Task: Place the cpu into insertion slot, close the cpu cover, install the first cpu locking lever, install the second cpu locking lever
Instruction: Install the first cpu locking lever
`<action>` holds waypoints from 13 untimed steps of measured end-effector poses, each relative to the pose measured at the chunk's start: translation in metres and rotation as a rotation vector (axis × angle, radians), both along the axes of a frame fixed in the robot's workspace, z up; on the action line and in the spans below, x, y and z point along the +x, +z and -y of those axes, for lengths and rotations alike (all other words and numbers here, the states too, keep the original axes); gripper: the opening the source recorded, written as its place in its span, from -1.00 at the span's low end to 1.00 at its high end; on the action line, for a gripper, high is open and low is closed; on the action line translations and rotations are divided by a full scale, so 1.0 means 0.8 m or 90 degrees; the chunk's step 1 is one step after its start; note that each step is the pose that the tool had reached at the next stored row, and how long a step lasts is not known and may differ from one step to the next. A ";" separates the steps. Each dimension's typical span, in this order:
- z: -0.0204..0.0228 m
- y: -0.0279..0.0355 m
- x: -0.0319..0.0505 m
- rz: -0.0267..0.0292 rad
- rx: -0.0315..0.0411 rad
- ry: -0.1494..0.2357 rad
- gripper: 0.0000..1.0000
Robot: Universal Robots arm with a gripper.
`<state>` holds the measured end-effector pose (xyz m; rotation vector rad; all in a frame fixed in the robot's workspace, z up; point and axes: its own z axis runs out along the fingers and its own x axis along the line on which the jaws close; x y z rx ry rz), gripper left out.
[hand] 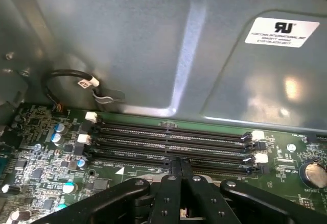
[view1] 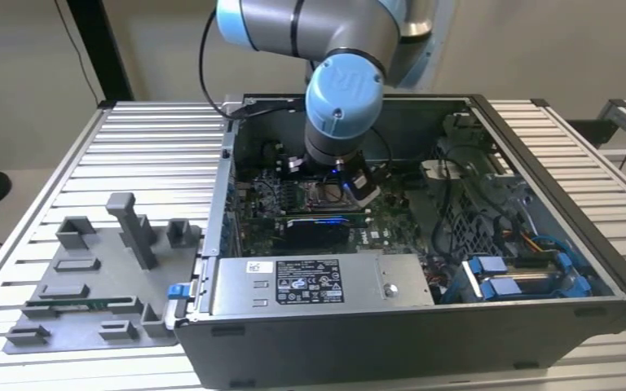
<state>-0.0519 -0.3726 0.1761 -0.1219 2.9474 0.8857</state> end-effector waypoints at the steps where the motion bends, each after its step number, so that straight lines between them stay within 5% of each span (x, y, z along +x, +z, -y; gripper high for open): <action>1: 0.0000 -0.0001 0.001 0.0000 0.0002 0.000 -1.00; 13: 0.0000 -0.0011 0.010 0.0000 0.0018 0.002 -1.00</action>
